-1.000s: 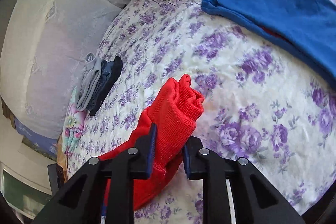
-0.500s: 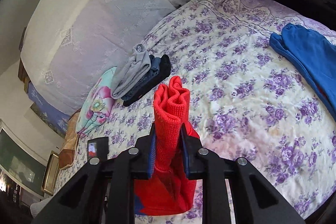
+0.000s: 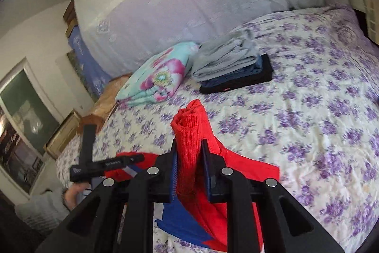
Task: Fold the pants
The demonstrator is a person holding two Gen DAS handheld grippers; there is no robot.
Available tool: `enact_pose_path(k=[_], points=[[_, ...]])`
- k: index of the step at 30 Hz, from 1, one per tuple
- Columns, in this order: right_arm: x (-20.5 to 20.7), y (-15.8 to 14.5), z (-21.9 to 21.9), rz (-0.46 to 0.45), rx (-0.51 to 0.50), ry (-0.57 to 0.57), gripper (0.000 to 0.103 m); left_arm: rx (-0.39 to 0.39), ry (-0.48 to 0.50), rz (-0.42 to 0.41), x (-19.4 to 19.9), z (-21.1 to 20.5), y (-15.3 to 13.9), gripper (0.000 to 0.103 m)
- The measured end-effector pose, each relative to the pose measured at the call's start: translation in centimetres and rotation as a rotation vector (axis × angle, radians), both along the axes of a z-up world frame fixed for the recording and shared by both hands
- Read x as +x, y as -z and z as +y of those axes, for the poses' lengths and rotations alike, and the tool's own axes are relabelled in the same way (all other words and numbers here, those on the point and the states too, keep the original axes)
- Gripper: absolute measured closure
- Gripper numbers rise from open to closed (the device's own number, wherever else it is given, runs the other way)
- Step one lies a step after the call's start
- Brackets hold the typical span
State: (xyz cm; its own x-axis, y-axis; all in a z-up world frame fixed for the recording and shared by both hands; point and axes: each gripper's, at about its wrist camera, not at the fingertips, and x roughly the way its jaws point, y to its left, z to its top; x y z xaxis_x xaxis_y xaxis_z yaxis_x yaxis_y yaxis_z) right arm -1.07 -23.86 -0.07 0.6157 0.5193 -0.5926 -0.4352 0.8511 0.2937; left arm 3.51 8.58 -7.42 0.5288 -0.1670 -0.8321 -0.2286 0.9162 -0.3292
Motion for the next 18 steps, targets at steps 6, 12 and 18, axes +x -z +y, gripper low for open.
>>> enact_pose_path(k=[6, 12, 18], points=[[-1.4, 10.5, 11.2, 0.011, -0.485, -0.333, 0.087, -0.080, -0.148, 0.013, -5.4, 6.0, 0.3, 0.005], [-4.9, 9.9, 13.5, -0.027, -0.513, -0.555, 0.062, -0.102, -0.197, 0.026, -7.5, 7.7, 0.9, 0.005], [-1.8, 5.9, 7.4, -0.028, -0.347, -0.230, 0.063, -0.109, -0.209, 0.028, -8.5, 8.1, 1.2, 0.005]])
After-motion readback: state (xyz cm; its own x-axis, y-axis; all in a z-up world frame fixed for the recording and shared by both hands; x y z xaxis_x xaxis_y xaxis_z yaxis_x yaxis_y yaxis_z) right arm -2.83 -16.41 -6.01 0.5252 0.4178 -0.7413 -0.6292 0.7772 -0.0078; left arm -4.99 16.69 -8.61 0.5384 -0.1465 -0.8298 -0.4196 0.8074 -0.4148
